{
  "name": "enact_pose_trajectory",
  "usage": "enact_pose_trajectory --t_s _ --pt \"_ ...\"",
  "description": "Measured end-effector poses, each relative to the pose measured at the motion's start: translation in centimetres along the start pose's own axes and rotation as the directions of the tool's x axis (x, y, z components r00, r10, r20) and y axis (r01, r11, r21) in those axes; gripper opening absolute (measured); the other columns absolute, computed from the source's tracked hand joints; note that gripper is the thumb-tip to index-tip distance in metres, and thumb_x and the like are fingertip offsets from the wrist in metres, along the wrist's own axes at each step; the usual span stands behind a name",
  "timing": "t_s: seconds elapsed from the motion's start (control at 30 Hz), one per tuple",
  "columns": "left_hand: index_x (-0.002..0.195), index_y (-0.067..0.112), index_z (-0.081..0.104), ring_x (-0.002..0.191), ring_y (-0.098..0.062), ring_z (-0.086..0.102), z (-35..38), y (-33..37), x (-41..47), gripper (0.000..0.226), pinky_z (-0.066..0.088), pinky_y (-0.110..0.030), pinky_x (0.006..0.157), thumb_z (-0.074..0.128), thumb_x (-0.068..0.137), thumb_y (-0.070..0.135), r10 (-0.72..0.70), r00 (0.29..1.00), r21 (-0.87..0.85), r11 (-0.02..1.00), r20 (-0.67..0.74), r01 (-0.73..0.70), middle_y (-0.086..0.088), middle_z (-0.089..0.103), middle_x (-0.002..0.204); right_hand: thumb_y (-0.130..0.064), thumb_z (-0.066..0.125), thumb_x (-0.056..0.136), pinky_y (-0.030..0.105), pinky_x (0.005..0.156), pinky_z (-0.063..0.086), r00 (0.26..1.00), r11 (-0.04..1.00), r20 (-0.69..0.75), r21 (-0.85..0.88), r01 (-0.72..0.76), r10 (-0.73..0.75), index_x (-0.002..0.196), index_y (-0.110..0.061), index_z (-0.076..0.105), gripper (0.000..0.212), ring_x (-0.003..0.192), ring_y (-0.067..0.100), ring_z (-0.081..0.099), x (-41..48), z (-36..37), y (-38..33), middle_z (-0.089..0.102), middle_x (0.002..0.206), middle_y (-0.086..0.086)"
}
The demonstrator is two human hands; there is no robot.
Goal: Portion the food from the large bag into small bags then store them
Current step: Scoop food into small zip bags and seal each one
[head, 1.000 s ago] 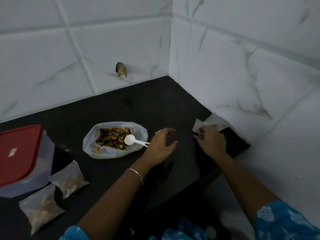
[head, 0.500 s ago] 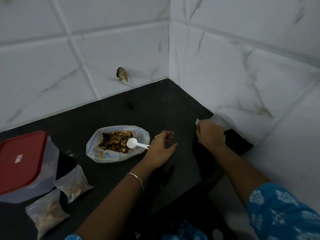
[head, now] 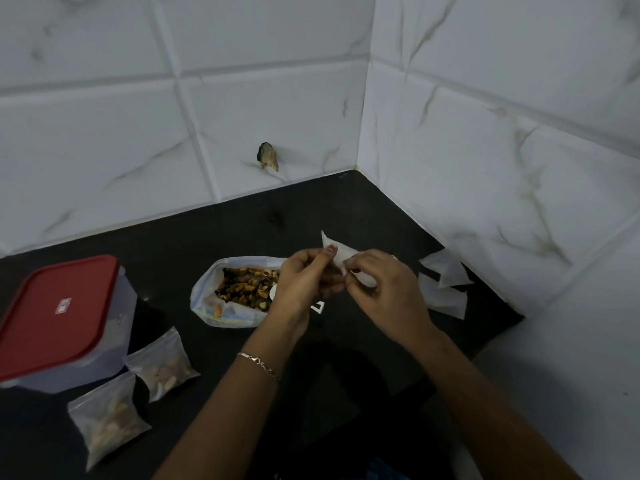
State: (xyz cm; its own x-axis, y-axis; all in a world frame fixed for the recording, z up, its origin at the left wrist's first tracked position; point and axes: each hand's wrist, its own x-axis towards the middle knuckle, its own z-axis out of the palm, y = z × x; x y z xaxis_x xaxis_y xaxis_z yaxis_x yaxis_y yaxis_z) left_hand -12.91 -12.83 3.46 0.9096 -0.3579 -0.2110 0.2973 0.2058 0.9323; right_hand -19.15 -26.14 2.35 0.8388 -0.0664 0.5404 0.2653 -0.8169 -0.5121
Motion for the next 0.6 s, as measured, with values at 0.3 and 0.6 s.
enact_pose_trajectory --t_s 0.3,0.6 --pt "0.105 -0.001 0.066 0.082 -0.022 0.072 -5.4 1.1 -2.4 0.024 0.059 -0.028 0.07 0.055 0.097 0.019 0.011 0.995 -0.002 1.0 -0.098 -0.011 -0.016 0.073 0.098 -0.02 0.058 0.096 0.023 0.078 0.055 0.919 0.732 0.241 0.555 -0.394 0.312 0.101 -0.015 0.074 0.017 0.088 0.006 0.07 1.6 3.3 -3.3 0.074 0.092 -0.004" --pt "0.104 -0.002 0.063 0.077 -0.025 0.072 -8.9 2.5 -4.8 0.018 0.058 -0.028 0.063 0.059 0.094 0.013 0.09 0.976 0.117 0.991 -0.2 -0.068 -0.017 0.072 0.087 -0.012 0.073 0.084 0.023 0.07 0.058 0.931 0.777 0.322 0.537 -0.328 0.171 0.092 -0.023 0.072 0.013 0.08 0.007 0.072 2.9 6.0 -6.4 0.072 0.092 -0.004"
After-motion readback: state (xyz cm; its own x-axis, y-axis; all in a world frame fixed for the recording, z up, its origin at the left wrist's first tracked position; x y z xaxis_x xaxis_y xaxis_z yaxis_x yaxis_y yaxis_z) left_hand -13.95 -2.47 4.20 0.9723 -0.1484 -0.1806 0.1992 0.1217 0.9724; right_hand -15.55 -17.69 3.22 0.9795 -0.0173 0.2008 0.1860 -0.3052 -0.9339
